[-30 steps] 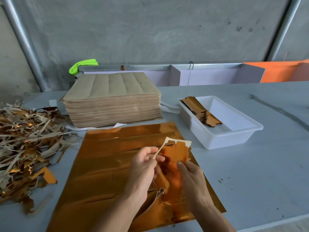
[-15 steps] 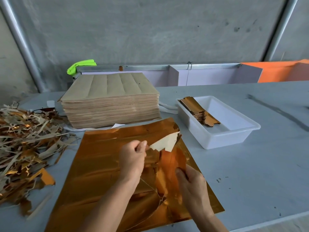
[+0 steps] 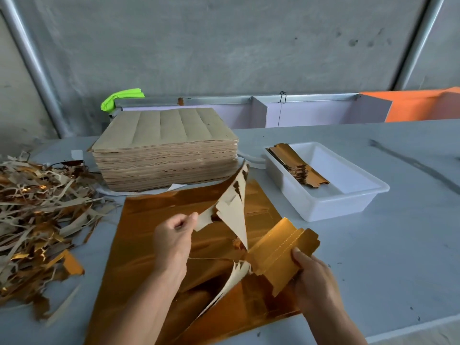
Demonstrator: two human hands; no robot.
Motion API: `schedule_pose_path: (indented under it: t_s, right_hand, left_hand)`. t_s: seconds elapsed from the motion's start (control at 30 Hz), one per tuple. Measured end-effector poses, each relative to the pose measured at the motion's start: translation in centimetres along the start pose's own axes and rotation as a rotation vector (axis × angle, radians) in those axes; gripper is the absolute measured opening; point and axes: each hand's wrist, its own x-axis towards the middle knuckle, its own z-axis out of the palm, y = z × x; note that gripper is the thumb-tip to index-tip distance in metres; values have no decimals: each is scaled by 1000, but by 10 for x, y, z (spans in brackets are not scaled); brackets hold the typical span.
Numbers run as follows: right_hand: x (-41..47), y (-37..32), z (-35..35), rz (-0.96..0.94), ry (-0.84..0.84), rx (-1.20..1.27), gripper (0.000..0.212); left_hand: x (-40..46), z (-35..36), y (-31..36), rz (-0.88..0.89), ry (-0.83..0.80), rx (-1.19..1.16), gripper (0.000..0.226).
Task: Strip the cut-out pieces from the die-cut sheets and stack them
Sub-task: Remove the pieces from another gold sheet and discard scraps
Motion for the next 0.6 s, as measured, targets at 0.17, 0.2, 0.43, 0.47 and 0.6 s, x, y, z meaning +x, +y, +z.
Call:
schedule_pose_path:
  t_s: [0.17,0.2,0.43,0.47,0.6]
  right_hand:
    - [10,0,-7,64,120,246,15]
    - [12,-1,-9,50,151,265,14]
    - [10,-5,-10,-313,284,-54,25]
    - [9,-11,-7,-444,348,-152,29]
    - [2,-20,17,-762,300,-474,38]
  left_hand:
    - [7,-4,-11,38,129,106,24]
    - [8,-4,-12,45,144,129,24]
    - [-6,5,-4,104,-4,143,34]
    - [-9,8,-1,82,-46,115,33]
    - [-21,24,11,-178,-273,-213,21]
